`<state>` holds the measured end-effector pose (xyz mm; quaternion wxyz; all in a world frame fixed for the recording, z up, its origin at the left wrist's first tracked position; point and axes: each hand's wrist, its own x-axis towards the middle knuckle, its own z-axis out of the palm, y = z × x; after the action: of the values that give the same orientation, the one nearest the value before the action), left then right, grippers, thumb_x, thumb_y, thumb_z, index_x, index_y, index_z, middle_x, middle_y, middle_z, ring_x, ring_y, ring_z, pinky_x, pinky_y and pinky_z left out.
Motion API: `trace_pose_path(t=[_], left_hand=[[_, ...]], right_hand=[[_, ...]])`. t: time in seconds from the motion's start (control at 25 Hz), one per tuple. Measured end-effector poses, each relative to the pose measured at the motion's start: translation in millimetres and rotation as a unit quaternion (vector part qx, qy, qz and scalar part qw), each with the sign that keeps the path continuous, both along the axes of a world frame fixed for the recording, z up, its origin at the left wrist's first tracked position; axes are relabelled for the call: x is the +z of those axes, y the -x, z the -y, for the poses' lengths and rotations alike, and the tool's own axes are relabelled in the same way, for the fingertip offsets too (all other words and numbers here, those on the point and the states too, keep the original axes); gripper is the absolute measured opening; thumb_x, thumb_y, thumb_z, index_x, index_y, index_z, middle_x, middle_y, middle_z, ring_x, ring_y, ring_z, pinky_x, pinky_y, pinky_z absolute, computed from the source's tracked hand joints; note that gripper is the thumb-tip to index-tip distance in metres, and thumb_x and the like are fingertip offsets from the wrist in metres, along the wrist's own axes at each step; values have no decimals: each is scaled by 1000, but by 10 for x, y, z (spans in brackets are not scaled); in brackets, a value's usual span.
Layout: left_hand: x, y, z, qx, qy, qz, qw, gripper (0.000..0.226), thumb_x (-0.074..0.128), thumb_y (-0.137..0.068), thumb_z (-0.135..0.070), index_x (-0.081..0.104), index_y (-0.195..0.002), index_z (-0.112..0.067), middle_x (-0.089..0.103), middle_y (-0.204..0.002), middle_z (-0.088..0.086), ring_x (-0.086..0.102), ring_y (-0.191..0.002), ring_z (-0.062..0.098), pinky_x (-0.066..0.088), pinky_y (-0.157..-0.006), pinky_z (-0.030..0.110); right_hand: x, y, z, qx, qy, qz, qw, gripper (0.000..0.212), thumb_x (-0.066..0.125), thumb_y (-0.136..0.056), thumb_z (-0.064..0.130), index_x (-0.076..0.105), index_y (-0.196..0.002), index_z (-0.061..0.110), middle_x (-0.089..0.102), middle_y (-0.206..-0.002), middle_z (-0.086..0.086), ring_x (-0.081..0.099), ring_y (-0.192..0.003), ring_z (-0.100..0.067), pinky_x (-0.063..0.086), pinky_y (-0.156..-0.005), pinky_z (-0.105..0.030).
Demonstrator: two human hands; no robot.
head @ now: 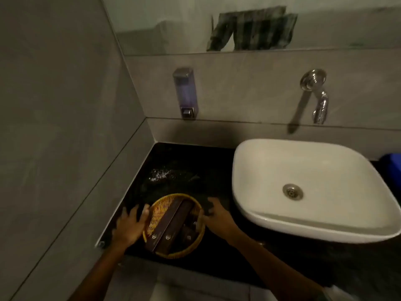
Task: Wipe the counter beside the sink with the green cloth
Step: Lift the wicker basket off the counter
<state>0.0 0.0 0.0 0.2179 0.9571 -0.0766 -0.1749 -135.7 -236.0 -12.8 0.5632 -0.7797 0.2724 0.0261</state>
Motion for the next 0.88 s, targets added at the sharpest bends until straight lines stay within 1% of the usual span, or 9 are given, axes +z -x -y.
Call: trace_pose_path(t=[0.08,0.16,0.28,0.36,0.44,0.48,0.6,0.72,0.88], left_hand=[[-63,-46,-47,31,67,-52,996,69,38,-89,-60,30,-145,-19,39,-149,20,38,-135,40,29,-112,56],[-90,-46,-51,47,115,-44,991,57,51,-92,-42,41,-139,-12,55,-135,21,50,-125,37,37,-108,50],[-66,144,-4,23,142,-27,989,39,64,-87,-23,59,-124,-9,72,-107,17,65,-104,34,50,-94,49],[-35,355,87,1,157,-46,987,30,65,-86,-21,66,-115,-13,73,-98,9,68,-94,29,55,-87,47],[-21,622,245,-31,164,-68,984,31,66,-85,-20,65,-115,-14,71,-98,3,68,-91,23,56,-84,44],[-31,766,323,-46,168,-81,981,33,67,-84,-19,64,-117,-14,70,-99,3,67,-91,22,57,-83,43],[-111,1139,589,-77,186,-113,973,34,67,-84,-17,63,-117,-15,70,-98,0,67,-89,17,57,-78,35],[-180,1381,811,-85,179,-123,972,32,67,-83,-14,64,-116,-13,71,-101,5,67,-89,17,56,-77,34],[-65,1545,944,-66,105,-44,991,42,63,-87,-26,55,-127,-16,66,-117,10,62,-106,27,50,-84,37]], right_hand=[[-88,-109,-140,-25,-135,-35,990,73,66,-85,18,25,-146,18,65,-115,-13,67,-98,-23,58,-82,-37],[-161,-127,-182,-72,-195,-32,978,73,67,-84,10,28,-144,16,62,-114,-13,66,-100,-27,59,-81,-42],[-167,154,-80,-112,-188,-3,976,74,73,-81,7,34,-143,11,59,-119,-8,65,-99,-20,59,-73,-28],[-104,474,59,-133,-158,-3,978,75,76,-79,9,37,-142,8,59,-125,-11,64,-104,-21,59,-78,-29],[-88,875,210,-147,-126,-22,981,74,77,-78,10,39,-142,8,60,-127,-13,63,-110,-25,57,-89,-39],[-75,1076,270,-155,-113,-30,981,73,76,-79,10,40,-142,9,61,-127,-12,64,-109,-24,57,-89,-38],[-15,1557,446,-181,-102,-40,977,71,74,-80,10,39,-142,13,62,-120,-4,65,-100,-13,57,-75,-21],[-21,1805,592,-193,-117,-40,973,71,73,-80,9,38,-142,11,60,-122,-4,62,-105,-15,54,-77,-20],[35,2038,889,-153,-138,-24,978,66,74,-80,11,44,-138,14,63,-112,3,64,-101,-10,55,-77,-20]])
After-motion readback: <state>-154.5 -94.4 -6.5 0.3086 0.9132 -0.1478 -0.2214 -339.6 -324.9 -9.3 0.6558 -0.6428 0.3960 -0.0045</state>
